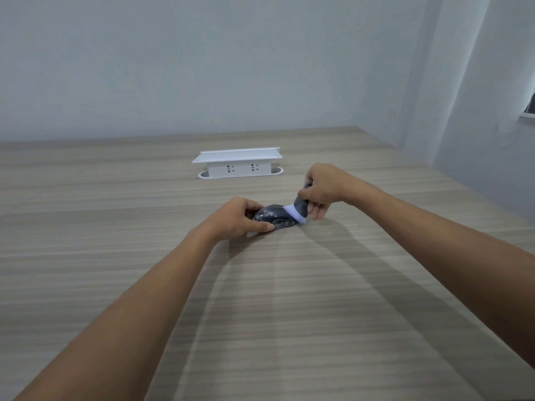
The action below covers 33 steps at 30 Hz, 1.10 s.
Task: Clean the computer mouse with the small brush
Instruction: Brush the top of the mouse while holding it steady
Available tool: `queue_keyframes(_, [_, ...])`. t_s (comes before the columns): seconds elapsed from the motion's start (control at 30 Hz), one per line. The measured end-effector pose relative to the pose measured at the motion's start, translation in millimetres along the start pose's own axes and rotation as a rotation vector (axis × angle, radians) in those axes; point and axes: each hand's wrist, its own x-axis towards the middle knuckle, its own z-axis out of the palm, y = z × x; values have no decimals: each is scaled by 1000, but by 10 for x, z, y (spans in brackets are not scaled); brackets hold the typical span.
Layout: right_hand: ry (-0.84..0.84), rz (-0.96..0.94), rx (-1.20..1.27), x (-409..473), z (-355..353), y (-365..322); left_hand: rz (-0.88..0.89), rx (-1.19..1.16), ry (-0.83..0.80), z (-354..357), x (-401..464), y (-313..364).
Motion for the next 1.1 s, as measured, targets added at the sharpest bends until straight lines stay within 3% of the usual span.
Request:
queue_keyframes(0.2, [-36, -63, 232, -79, 49, -115, 5, 3, 8, 3, -6, 19])
queue_keyframes(0.4, [-61, 43, 33, -48, -8, 21, 1, -4, 0, 5, -16, 16])
queue_keyframes(0.7, [-132, 7, 280, -99, -22, 21, -19, 3, 8, -1, -8, 17])
queue_keyframes(0.9, [-85, 42, 196, -78, -42, 76, -22, -12, -5, -9, -32, 46])
queue_keyframes(1.1, [-112, -27, 280, -25, 36, -109, -3, 2, -4, -4, -38, 71])
